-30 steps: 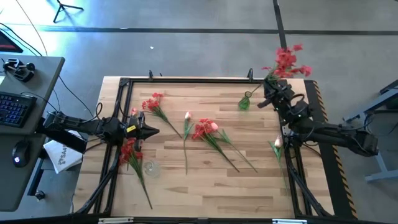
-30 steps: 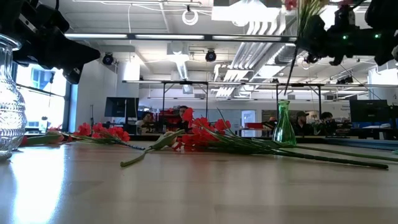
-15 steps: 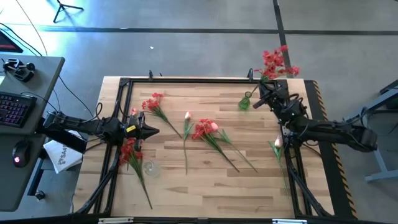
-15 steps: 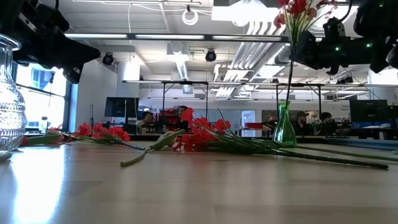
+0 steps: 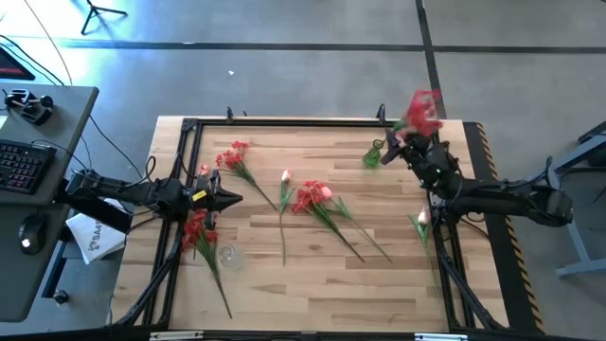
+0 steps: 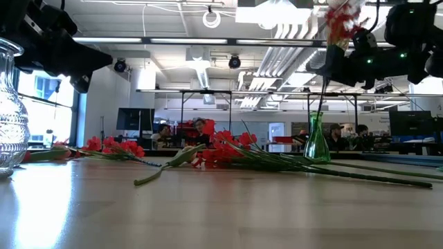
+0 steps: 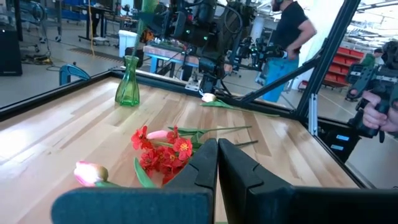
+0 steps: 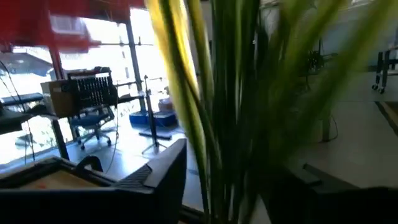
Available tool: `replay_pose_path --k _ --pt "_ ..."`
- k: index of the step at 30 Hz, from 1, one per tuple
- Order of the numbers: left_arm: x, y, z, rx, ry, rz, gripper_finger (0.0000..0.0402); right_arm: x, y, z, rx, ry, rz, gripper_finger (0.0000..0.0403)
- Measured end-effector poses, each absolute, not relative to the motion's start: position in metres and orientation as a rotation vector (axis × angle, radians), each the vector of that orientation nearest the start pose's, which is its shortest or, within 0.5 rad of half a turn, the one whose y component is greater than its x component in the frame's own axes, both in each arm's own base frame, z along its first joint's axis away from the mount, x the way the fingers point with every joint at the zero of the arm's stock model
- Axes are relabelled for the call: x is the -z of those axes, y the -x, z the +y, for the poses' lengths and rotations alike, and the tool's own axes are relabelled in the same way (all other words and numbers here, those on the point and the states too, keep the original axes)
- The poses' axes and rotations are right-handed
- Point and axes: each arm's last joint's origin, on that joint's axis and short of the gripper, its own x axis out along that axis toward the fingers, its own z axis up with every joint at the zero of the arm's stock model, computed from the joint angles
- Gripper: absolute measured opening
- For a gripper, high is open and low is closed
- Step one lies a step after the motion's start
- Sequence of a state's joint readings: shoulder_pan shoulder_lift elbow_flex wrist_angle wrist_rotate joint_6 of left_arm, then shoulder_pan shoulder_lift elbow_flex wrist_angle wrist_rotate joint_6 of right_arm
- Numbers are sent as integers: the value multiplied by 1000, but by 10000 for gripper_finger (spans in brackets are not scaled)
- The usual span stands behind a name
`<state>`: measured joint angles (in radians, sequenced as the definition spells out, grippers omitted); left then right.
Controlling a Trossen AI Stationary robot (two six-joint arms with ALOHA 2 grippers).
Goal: Sort flowers into vase by color
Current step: Put the red flowers into the green vase, then put the pink flower into the transparent vase
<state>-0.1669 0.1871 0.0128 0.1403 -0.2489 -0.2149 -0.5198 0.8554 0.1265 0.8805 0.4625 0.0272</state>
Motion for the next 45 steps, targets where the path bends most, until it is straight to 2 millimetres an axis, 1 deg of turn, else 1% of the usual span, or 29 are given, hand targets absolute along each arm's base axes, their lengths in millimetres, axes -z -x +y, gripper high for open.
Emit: replay_pose_path --k 3,5,7,9,13,17,20,25,28,32,37,39,42,45 --pt "-166 -108 -11 -86 208 24 0 -204 -143 -97 982 -51 -30 234" --pt "-166 -108 -11 -86 208 24 0 -212 -149 -100 984 -70 77 261" --pt "-166 -108 -11 -86 207 24 0 -222 -153 -102 985 -80 182 281" --pt "-166 -108 -11 -85 207 24 0 -234 -154 -103 985 -84 276 294" --pt "-166 -108 -11 -86 204 25 0 -264 -155 -102 975 -126 373 300" --pt "-166 -108 -11 -86 204 25 0 -292 -151 -96 939 -222 441 298" --pt "-166 -108 -11 -86 204 26 0 -306 -145 -89 914 -313 510 298" --pt "-166 -108 -11 -86 204 26 0 -322 -129 -75 900 -485 649 298" --pt "-166 -108 -11 -86 204 26 0 -327 -121 -65 893 -585 725 298" --pt "-166 -108 -11 -86 192 27 0 -325 -113 -53 867 -689 838 298" --pt "-166 -108 -11 -86 191 27 0 -319 -112 -39 803 -806 960 297" --pt "-166 -108 -11 -86 191 29 0 -317 -117 -33 761 -827 996 297" --pt "-165 -108 -11 -86 190 37 0 -314 -130 -21 676 -838 1045 297" --pt "-165 -108 -11 -87 240 35 0 -310 -147 -1 541 -820 1101 297"
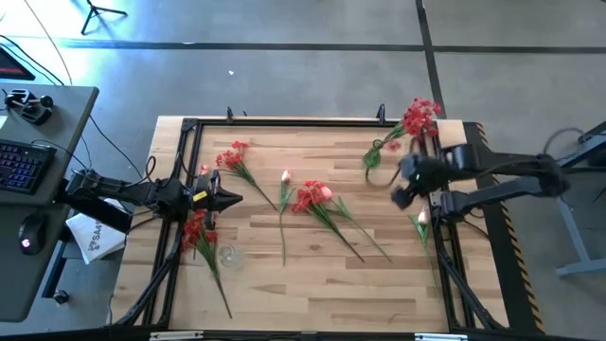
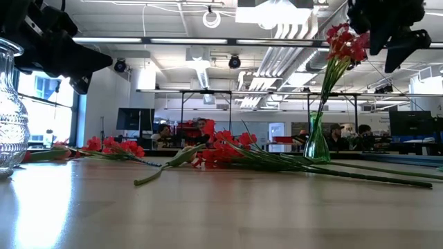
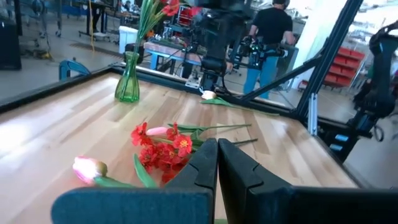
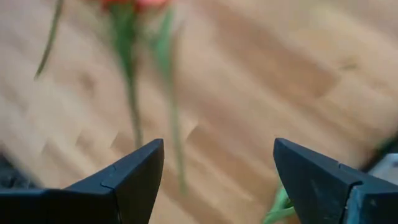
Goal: Sort flowers into vase by color
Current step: Put the pink flower into the transparent vase
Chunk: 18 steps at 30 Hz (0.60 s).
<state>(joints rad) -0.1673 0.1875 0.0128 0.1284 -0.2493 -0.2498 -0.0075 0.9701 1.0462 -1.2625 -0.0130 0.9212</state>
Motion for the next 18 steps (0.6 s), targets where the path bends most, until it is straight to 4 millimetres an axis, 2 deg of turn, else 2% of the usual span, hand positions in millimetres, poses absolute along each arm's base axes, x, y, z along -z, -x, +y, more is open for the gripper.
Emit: replay_pose_path --k 3,8,13,16,18 --pt "-165 -108 -11 -89 288 34 0 -306 -164 25 435 -737 1105 297" --pt "-166 -109 -8 -191 321 27 0 -295 -194 76 330 -537 983 297" --pt "-189 -114 -8 -224 325 11 0 -270 -225 123 248 -276 863 297" --pt "-207 -122 -9 -239 326 37 0 -247 -240 139 294 -131 854 297" --pt "-218 -128 -10 -260 331 95 0 -230 -244 140 359 -66 906 297"
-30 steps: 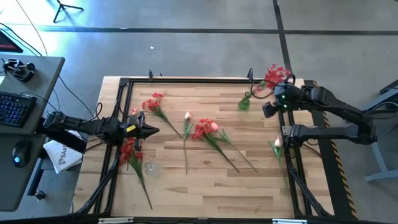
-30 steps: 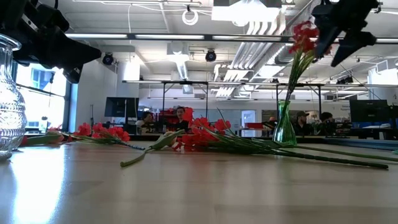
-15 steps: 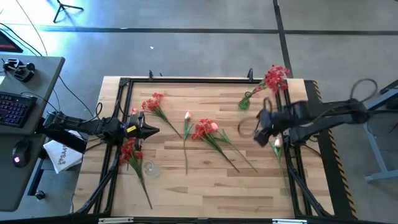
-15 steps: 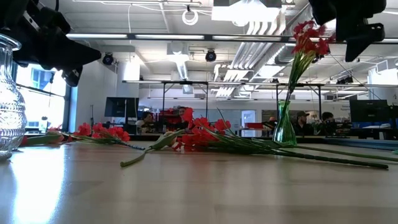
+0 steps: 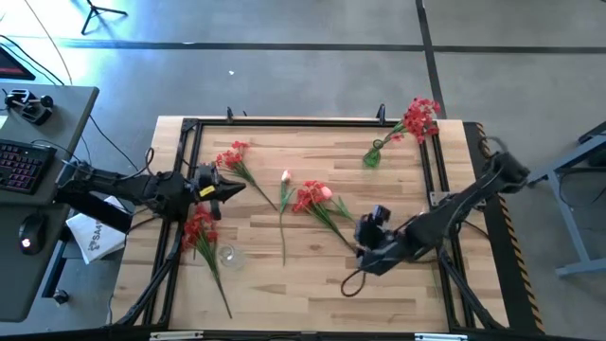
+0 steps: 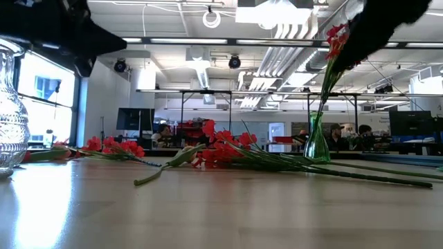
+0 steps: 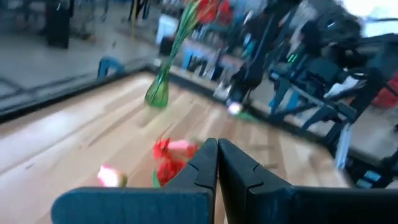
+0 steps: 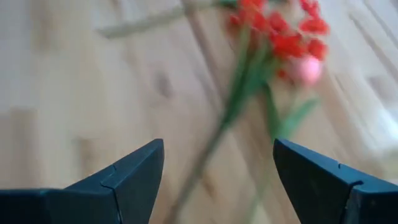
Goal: Sort flowers into vase by color
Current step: Put the pink flower into the transparent vase
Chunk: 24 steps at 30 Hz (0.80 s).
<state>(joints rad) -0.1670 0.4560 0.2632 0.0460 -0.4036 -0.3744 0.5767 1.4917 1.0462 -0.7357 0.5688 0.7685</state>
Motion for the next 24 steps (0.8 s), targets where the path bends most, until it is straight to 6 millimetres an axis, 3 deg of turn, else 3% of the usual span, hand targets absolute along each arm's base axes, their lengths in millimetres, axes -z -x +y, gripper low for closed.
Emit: replay_pose_path --k 6,11,15,18,24 --pt "-240 -154 -14 -345 342 411 0 -195 -241 135 538 24 1097 297" --pt "-244 -170 -18 -450 385 744 0 -172 -231 126 633 135 1092 297" --pt "-243 -175 -23 -527 509 998 0 -161 -218 112 693 104 1044 297" --pt "-237 -186 -28 -546 545 1014 0 -157 -215 107 712 78 918 297" --pt "-214 -229 -42 -436 610 889 1 -154 -222 106 736 104 595 297"
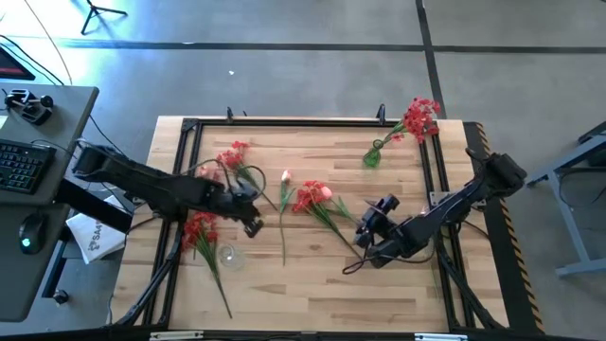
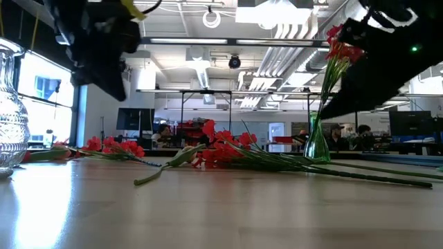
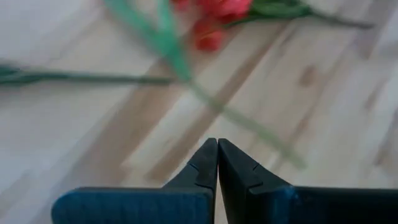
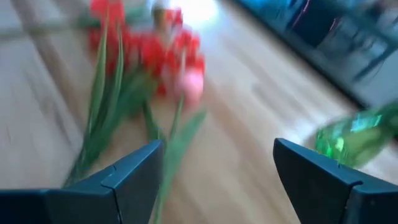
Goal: Sort flowers into vase by color
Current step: Put the pink flower into the transparent vase
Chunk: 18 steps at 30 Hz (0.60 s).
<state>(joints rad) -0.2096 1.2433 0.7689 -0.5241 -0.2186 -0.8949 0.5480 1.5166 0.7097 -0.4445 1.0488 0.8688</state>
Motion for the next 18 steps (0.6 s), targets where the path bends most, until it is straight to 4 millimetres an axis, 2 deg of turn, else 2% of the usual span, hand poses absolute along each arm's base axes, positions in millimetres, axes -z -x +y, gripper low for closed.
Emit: replay_pose_path --k 3,7,11,18 --pt "-203 -248 -41 -394 620 862 8 -155 -226 106 771 142 476 297" --pt "-186 -266 -35 -337 659 913 32 -157 -230 104 824 142 384 297" --pt "-176 -283 -27 -350 632 974 62 -156 -231 101 839 140 381 297" --pt "-172 -314 -12 -382 528 1105 108 -156 -231 102 838 130 374 297"
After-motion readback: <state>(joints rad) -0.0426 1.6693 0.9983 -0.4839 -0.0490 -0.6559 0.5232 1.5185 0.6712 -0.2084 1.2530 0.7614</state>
